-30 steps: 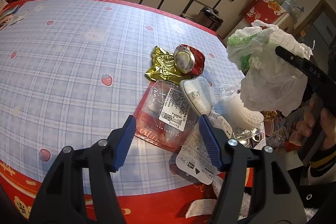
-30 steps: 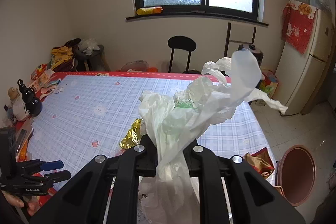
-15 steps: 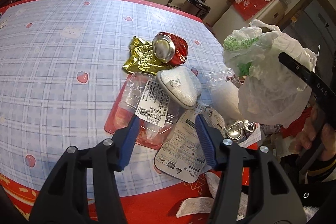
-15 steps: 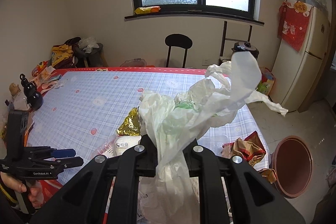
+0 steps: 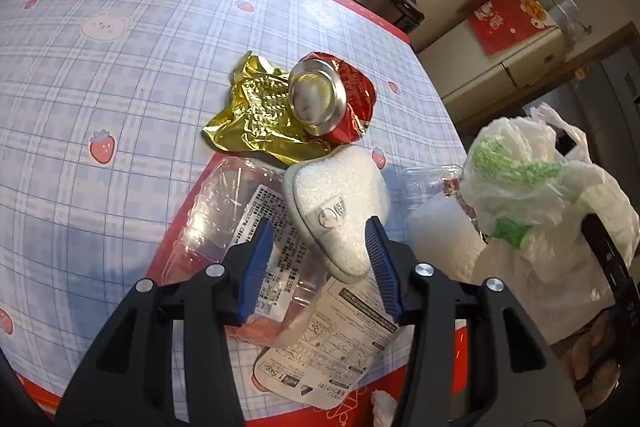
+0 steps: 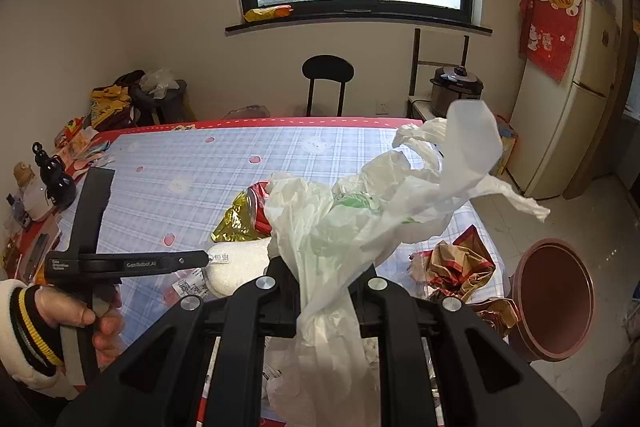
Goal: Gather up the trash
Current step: 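Lift the white bag with the right gripper while the left gripper grasps the white foam sponge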
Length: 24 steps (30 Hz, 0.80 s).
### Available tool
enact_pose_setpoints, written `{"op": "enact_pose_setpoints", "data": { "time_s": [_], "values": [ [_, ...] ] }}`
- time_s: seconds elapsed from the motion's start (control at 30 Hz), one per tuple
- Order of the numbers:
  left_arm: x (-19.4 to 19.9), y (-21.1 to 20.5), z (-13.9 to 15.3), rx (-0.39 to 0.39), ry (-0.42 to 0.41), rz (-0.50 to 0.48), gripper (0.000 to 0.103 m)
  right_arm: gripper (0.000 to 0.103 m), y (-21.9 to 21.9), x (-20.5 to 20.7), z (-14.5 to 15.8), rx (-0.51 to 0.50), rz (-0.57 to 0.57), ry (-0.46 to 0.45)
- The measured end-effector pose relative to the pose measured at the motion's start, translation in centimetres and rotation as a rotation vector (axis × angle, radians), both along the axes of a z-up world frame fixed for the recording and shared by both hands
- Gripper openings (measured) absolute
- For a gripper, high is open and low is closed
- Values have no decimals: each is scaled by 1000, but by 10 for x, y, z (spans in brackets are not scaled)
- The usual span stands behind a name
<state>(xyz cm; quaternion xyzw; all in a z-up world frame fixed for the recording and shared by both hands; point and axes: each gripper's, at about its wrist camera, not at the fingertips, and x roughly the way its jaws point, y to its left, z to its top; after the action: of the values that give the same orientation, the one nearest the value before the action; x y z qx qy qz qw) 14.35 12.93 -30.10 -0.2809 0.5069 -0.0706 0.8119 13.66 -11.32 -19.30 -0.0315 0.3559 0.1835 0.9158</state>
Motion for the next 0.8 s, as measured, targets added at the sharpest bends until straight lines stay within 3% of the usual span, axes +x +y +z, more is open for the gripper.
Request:
{"op": "enact_pose_setpoints", "data": {
  "time_s": [0.13,0.4,0.43,0.47,0.53,0.8],
  "values": [
    [13,-1,-10,-32,9,30,49,14,-1,-2,-2,-14,0,7],
    [31,-19,-26,-4,36,36,49,14,-5,-7,0,-29,-15,6],
    [31,-20,-26,3,36,38,45,14,-6,-7,0,-29,-16,6],
    [31,-20,-26,12,40,41,34,14,-6,-8,0,-29,-18,6],
    [28,-16,-26,-13,39,39,30,14,-6,-9,1,-25,-19,4],
    [1,-4,25,-20,-134,14,20,14,-1,-12,6,-12,-20,-18]
  ]
}}
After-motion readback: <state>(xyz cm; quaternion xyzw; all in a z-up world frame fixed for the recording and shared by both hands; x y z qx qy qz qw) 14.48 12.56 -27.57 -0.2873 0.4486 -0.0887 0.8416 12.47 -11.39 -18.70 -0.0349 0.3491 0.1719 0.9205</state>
